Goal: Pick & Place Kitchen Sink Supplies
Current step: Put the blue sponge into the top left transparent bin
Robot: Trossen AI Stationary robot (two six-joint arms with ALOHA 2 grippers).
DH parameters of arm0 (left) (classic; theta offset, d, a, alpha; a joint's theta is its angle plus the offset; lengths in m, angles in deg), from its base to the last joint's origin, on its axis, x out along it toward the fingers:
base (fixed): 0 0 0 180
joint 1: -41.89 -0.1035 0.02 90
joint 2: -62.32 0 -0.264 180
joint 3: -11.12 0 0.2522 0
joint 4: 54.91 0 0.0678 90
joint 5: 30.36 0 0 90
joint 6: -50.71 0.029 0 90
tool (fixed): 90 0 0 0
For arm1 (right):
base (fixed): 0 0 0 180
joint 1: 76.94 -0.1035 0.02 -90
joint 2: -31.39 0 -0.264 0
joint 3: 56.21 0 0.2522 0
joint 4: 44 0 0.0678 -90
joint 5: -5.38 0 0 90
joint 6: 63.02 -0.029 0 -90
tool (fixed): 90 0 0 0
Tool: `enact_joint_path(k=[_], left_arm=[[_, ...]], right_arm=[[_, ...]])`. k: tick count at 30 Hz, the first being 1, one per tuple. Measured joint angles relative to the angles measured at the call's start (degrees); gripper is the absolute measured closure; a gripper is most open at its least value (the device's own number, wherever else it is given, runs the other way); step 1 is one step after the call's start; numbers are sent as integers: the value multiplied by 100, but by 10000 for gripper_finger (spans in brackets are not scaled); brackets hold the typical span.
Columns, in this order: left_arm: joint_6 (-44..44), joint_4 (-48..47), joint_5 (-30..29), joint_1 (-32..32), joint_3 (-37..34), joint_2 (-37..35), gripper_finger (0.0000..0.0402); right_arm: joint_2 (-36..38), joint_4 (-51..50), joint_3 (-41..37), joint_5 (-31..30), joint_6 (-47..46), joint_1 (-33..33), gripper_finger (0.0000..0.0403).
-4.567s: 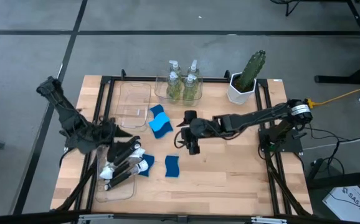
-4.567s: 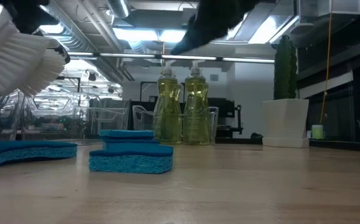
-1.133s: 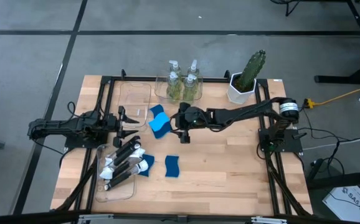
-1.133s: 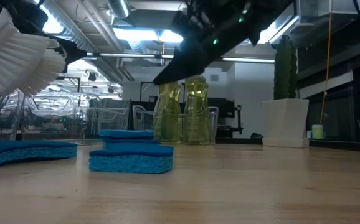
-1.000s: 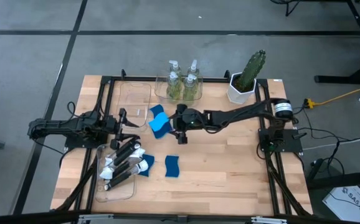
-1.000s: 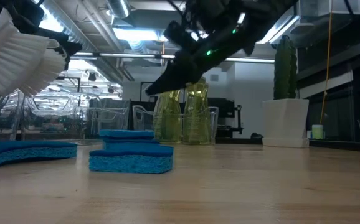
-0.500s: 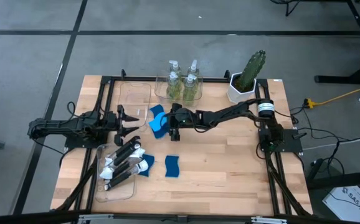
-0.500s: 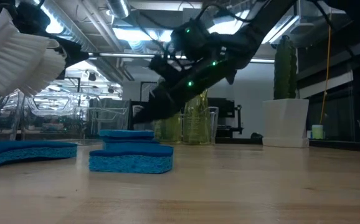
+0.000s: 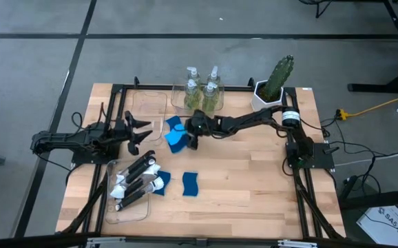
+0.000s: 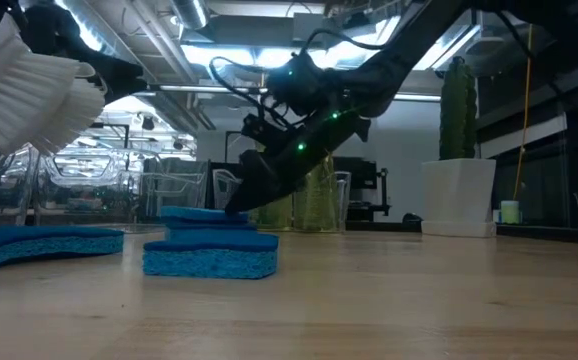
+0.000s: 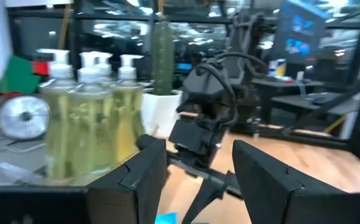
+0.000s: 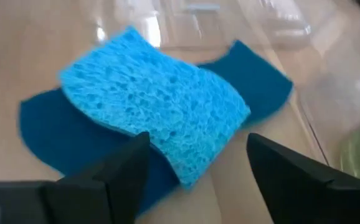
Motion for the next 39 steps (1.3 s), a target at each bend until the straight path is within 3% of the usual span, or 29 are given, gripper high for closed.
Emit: enact_joint_path(k=[6, 18, 24, 32, 39], left_arm=[[-14, -24, -529, 0, 0, -2, 221], [-59, -26, -532, -2, 0, -2, 221], [-201, -226, -529, 0, 2, -2, 222], [-299, -337, -529, -2, 7, 3, 222], [-299, -339, -529, 0, 7, 3, 221]], right_arm=[[-2, -107, 0, 421, -625, 129, 184], [-2, -109, 0, 806, -2189, 197, 229], [-2, -286, 0, 803, -2355, 214, 279], [-2, -319, 0, 785, -2332, 235, 386], [-2, -321, 0, 805, -2330, 340, 399]])
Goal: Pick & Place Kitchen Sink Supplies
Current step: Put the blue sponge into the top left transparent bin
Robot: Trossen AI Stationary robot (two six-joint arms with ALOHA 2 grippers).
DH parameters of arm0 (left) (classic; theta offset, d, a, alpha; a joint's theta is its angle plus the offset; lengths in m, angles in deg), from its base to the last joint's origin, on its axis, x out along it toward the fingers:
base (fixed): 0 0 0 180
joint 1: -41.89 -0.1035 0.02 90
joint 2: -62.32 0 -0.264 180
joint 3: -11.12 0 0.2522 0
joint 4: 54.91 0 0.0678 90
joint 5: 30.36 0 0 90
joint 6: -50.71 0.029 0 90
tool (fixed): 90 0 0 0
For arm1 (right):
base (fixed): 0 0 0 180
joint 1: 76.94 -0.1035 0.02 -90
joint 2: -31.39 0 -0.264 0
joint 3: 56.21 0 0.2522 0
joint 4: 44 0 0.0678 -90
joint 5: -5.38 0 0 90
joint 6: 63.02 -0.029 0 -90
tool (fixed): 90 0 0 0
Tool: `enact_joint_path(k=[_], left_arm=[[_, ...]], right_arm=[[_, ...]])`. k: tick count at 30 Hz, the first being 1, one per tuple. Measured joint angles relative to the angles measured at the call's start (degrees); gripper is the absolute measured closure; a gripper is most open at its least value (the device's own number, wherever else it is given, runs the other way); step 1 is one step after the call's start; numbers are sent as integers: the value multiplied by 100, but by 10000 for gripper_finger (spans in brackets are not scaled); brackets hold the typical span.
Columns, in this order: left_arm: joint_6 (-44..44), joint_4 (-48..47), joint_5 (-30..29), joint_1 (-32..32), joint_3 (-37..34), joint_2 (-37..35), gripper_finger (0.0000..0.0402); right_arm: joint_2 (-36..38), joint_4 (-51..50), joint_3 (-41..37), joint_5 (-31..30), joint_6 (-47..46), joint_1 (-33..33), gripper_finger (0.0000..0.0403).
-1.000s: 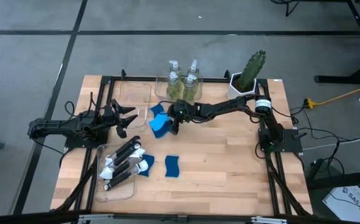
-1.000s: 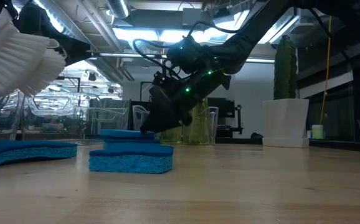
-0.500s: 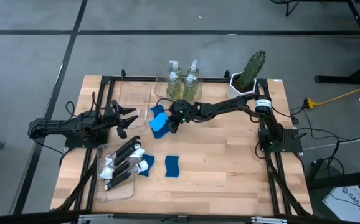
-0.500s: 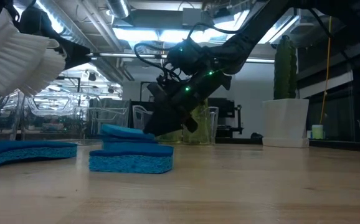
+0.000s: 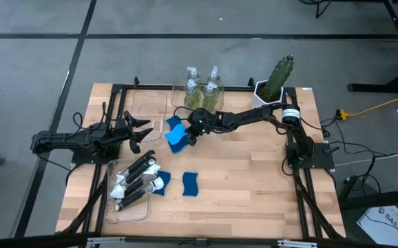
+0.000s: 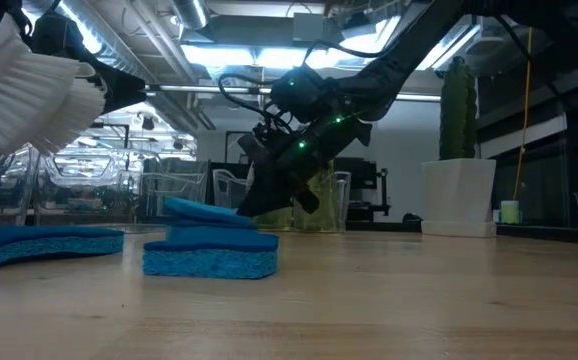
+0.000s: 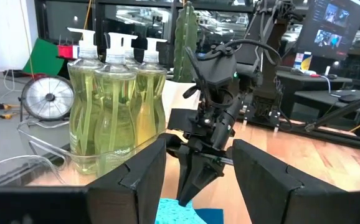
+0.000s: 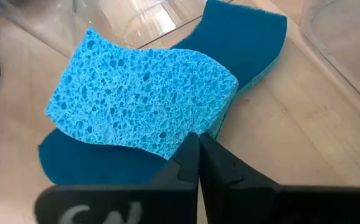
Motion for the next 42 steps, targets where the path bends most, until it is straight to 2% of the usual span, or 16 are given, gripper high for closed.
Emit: enact_joint_path(k=[6, 12, 16, 24, 29, 34, 42], left_arm=[[0, -2, 0, -2, 0, 0, 221], [0, -2, 0, 0, 0, 0, 221], [0, -3, 0, 0, 0, 0, 221], [0, -4, 0, 0, 0, 0, 221], [-2, -4, 0, 0, 0, 0, 222], [-2, -4, 0, -2, 0, 0, 222], [-2, -6, 0, -1, 0, 0, 222]], right_arm=[[-1, -47, 124, 22, 22, 50, 400], [-1, -426, 660, -16, 394, 50, 401], [7, -1081, 1134, -134, 647, 60, 401], [7, -2924, 2434, -963, 1252, 61, 402], [8, -3760, 3277, -1004, 1554, 63, 402], [9, -3727, 3726, -1345, 1658, 61, 402], [-155, -2437, 3611, -1480, 1698, 61, 403]])
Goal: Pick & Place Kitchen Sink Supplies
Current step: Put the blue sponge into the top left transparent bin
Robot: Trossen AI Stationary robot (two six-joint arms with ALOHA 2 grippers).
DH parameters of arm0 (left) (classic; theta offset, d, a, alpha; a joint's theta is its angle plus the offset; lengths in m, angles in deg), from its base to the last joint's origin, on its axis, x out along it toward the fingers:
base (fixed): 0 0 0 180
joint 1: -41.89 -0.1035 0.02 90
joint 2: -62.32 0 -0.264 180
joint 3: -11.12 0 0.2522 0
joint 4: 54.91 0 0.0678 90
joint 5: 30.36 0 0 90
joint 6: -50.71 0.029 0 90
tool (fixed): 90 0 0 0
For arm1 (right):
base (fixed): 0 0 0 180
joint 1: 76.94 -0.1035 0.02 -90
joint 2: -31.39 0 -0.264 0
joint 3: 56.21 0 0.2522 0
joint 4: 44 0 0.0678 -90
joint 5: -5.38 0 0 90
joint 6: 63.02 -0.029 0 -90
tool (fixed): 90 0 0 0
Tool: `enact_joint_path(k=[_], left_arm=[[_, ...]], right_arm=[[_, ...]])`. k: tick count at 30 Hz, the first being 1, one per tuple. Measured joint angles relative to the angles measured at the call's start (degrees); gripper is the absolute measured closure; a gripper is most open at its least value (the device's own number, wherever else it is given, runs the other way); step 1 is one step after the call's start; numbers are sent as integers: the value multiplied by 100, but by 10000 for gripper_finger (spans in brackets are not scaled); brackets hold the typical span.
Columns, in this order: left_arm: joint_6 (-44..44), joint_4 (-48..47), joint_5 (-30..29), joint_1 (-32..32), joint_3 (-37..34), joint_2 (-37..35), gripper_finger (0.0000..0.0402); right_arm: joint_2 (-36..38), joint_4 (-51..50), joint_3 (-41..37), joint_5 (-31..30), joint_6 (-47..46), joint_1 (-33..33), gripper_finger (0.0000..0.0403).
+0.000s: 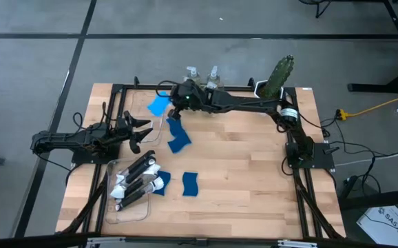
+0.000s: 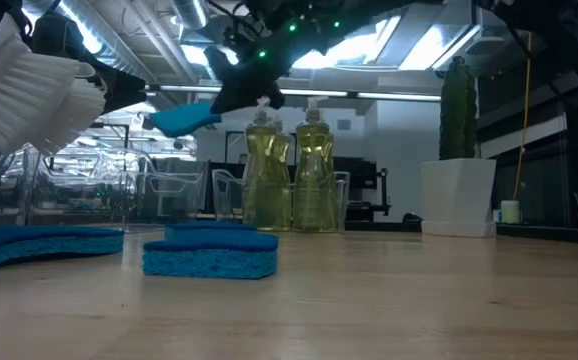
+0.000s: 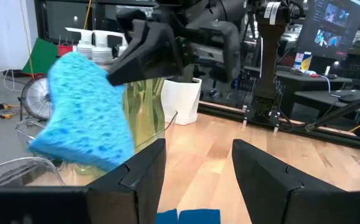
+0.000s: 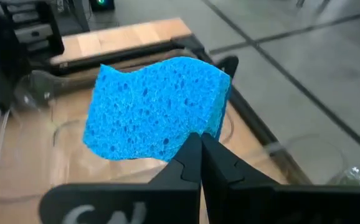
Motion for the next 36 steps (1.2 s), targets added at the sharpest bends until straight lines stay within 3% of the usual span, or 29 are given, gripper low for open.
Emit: enact_joint_path(k=[8, 17, 22, 29, 33, 36], left_arm=[[1, 0, 6, 0, 0, 0, 222], [2, 0, 7, 1, 0, 2, 221], [0, 0, 9, 0, 0, 2, 221], [2, 0, 13, 0, 0, 2, 221], [0, 1, 13, 0, 0, 2, 221], [2, 0, 15, 2, 0, 2, 221]], right_arm=[[-690, 666, -47, 76, 150, -104, 403], [-759, 836, -33, 71, 696, -243, 375], [-745, 1009, 28, 270, 882, -305, 321], [-748, 959, 28, 558, 829, -318, 206], [-693, 315, 28, 914, 936, -334, 161], [-555, -321, 28, 1112, 1151, -413, 149]])
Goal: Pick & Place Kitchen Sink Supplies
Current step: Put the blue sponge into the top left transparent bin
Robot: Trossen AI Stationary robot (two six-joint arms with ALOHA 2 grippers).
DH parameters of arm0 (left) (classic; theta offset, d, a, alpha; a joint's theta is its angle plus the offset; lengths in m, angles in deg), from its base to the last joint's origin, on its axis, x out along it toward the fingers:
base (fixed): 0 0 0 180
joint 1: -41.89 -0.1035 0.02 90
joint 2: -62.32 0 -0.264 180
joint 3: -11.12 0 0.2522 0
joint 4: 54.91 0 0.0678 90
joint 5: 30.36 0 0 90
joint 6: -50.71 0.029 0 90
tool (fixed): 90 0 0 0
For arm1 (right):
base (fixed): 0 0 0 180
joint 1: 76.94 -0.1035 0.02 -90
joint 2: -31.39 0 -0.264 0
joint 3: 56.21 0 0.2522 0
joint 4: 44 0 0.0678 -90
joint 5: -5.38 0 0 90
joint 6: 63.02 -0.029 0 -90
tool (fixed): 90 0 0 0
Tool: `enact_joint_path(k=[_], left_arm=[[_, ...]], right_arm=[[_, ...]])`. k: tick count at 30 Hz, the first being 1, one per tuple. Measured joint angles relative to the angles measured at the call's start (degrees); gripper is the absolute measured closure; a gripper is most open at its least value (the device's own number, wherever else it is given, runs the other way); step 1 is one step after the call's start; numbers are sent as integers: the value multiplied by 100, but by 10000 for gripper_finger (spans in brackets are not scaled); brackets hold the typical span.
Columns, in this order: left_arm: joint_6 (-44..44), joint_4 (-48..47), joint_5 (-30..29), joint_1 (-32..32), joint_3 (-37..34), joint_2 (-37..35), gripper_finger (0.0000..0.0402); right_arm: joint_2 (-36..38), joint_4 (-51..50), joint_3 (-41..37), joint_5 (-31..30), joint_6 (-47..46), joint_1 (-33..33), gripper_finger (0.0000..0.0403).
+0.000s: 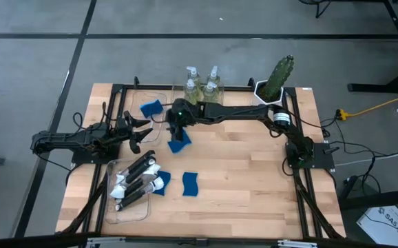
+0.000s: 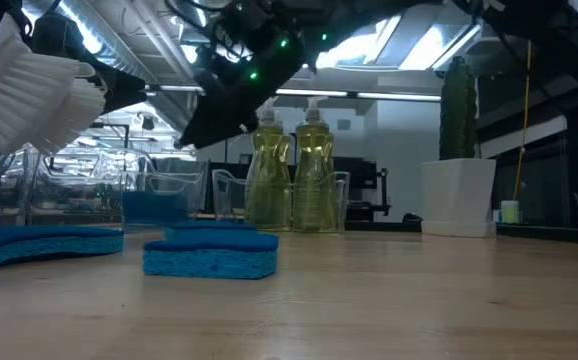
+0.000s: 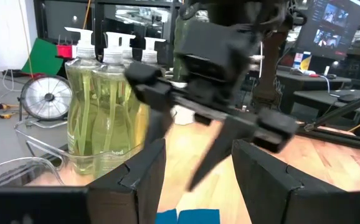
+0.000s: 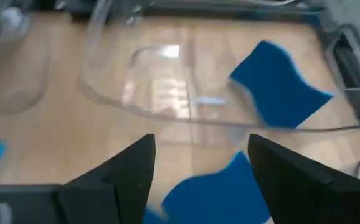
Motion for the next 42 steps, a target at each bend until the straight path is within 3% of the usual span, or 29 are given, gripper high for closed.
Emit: enact_joint_path(k=[8, 11, 19, 33, 38, 42], left_arm=[[0, 1, 2, 0, 0, 0, 222], [0, 0, 2, -2, 0, 0, 222], [0, 2, 2, -2, 0, 0, 222], [0, 0, 2, -1, 0, 0, 221], [0, 1, 2, 0, 0, 0, 221], [-1, 0, 2, 0, 0, -1, 221]], right_arm=[[152, -1500, -122, 4, 271, -300, 162], [132, -1300, -419, -65, 515, -503, 169], [120, -320, -1335, -1179, 1698, -949, 188], [116, 1060, -2296, -905, 2001, -940, 194], [122, 1213, -2393, -1235, 1970, -935, 196], [120, 1341, -2404, -1380, 1973, -867, 227]])
